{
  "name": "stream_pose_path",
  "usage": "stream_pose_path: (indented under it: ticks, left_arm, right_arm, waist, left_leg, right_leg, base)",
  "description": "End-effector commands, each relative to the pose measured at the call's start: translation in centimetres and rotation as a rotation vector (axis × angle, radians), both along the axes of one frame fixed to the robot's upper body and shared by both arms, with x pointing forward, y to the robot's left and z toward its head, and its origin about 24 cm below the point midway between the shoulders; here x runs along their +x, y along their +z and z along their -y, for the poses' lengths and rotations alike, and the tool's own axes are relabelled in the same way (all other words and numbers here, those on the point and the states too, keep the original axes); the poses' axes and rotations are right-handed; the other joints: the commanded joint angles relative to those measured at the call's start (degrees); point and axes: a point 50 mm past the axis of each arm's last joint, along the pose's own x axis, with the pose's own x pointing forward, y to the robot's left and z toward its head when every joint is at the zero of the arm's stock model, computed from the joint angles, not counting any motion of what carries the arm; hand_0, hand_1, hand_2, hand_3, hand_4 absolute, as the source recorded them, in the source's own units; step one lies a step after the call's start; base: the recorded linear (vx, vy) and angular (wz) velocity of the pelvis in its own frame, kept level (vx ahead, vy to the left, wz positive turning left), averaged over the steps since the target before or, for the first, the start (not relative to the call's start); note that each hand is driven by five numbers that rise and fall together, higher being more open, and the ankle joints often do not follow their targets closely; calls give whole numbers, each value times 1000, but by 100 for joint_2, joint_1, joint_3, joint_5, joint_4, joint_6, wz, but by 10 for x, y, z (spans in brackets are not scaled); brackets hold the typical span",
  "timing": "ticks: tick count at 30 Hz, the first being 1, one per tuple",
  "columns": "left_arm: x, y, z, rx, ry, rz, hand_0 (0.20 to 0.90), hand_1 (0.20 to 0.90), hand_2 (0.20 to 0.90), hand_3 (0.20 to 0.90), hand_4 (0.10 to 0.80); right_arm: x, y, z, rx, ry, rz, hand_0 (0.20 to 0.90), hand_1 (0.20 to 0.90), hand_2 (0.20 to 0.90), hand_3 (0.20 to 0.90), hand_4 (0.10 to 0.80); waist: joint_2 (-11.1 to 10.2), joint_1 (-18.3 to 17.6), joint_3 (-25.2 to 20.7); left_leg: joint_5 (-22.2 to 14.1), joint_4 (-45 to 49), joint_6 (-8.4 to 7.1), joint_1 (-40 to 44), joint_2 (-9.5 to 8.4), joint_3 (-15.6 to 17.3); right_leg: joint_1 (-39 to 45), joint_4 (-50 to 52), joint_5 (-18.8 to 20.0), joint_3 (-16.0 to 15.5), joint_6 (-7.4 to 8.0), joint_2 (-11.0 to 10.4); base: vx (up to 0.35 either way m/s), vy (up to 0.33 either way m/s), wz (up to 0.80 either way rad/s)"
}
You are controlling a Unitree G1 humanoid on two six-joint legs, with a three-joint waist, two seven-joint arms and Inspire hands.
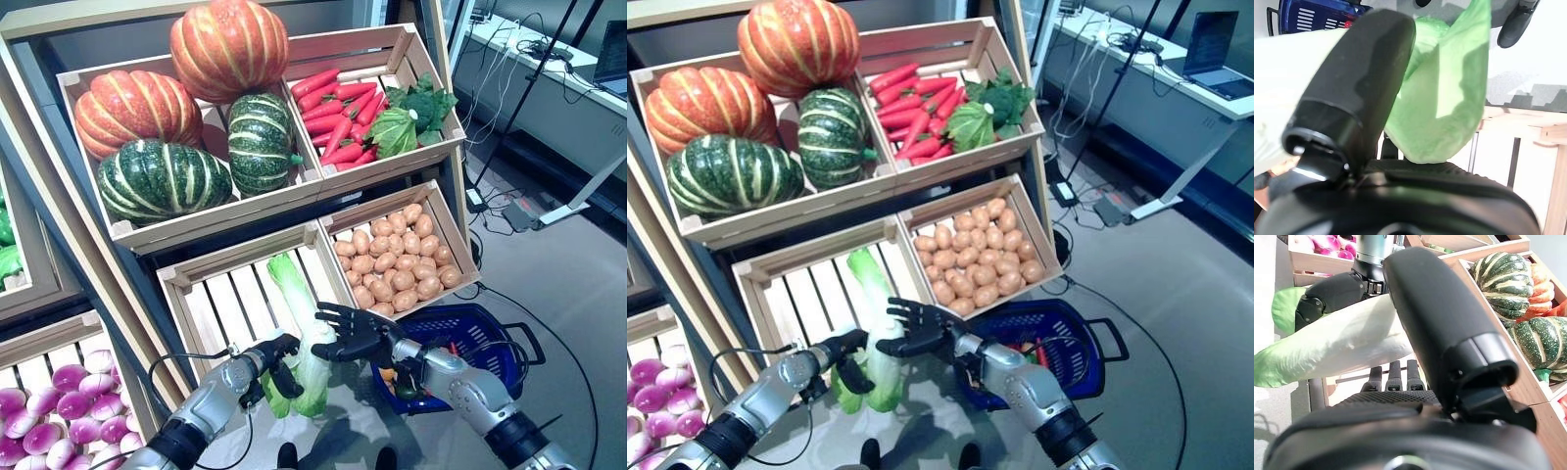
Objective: Put vegetables into the basket
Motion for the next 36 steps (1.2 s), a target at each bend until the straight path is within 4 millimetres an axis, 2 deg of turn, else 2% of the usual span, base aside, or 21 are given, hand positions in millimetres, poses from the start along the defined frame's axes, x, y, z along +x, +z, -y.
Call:
stream_pose_path:
  ticks: [1, 10, 11, 12, 13, 21, 36]
  left_arm:
    - [44, 47, 22, -42, -70, 202, 300, 300, 300, 300, 400]
    - [45, 51, 21, -33, -80, 205, 300, 300, 300, 300, 400]
    - [46, 51, 20, -29, -80, 206, 300, 300, 300, 300, 400]
    - [46, 52, 21, -32, -78, 207, 300, 300, 300, 300, 400]
    - [46, 52, 20, -34, -78, 208, 300, 300, 300, 300, 400]
    - [46, 52, 19, -50, -52, 217, 300, 300, 300, 300, 400]
    - [46, 54, 16, -85, -8, 259, 300, 300, 300, 300, 400]
  right_arm:
    - [19, 55, -27, 179, 3, 253, 900, 900, 900, 900, 800]
    - [17, 43, -26, 149, 24, 214, 900, 900, 900, 900, 800]
    - [16, 42, -26, 144, 35, 207, 604, 604, 604, 604, 602]
    - [16, 41, -26, 139, 37, 203, 408, 408, 408, 408, 472]
    - [16, 40, -26, 137, 37, 201, 305, 305, 305, 305, 403]
    - [13, 31, -26, 100, 74, 168, 300, 300, 300, 300, 400]
    - [12, 25, -23, 109, 55, 145, 300, 300, 300, 300, 400]
  waist:
    - [-86, 14, -223]
    - [-88, 26, -230]
    - [-92, 28, -230]
    - [-93, 28, -231]
    - [-94, 30, -232]
    - [-120, 50, -242]
    - [-133, 60, -252]
  left_leg:
    - [-378, 12, -43, 110, -94, -205]
    - [-394, 12, -32, 107, -104, -211]
    - [-395, 12, -33, 107, -109, -215]
    - [-396, 12, -32, 107, -110, -220]
    - [-395, 12, -33, 108, -109, -220]
    - [-396, 12, -36, 122, -109, -225]
    - [-390, 12, -38, 121, -110, -227]
  right_leg:
    - [130, 30, 4, 70, 235, -201]
    - [125, 30, -2, 68, 231, -214]
    - [127, 30, -5, 74, 228, -210]
    - [125, 30, -4, 81, 228, -211]
    - [125, 30, -2, 78, 228, -212]
    - [135, 30, 0, 68, 225, -207]
    - [132, 30, 4, 75, 212, -201]
  base:
    - [0, 0, 0]
    - [0, 0, 0]
    - [0, 0, 0]
    - [0, 0, 0]
    - [0, 0, 0]
    - [0, 0, 0]
    - [0, 0, 0]
